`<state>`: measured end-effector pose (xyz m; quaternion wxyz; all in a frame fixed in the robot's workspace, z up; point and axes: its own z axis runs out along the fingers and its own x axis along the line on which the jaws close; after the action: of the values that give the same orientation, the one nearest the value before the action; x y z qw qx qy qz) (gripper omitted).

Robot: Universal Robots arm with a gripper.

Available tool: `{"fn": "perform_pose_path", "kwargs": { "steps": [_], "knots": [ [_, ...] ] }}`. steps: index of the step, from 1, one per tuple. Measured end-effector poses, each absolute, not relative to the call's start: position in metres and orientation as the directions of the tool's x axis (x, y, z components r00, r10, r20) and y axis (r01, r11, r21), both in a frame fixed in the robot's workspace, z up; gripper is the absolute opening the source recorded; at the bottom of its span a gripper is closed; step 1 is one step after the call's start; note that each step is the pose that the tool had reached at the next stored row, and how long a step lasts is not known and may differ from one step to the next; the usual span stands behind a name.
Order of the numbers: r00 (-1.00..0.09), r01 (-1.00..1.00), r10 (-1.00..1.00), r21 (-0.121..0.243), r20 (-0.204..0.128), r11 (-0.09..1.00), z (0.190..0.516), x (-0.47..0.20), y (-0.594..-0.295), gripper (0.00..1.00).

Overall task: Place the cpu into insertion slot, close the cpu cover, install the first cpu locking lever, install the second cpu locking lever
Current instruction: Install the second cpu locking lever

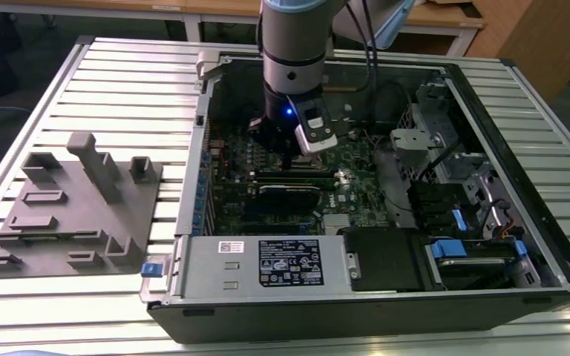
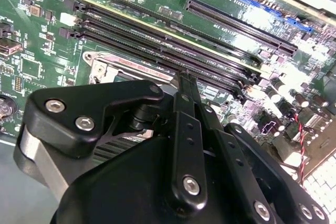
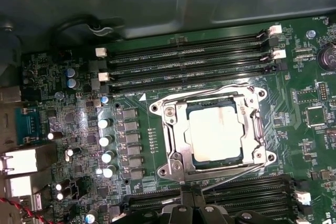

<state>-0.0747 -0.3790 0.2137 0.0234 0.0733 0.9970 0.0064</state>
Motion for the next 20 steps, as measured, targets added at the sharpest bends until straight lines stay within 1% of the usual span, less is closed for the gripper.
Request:
{"fn": "perform_pose_path", "kwargs": {
  "steps": [20],
  "knots": [
    [-0.988, 0.146, 0.146, 0.018, -0.045, 0.989, 0.205, -0.085, -0.379, 0.11]
  ]
}}
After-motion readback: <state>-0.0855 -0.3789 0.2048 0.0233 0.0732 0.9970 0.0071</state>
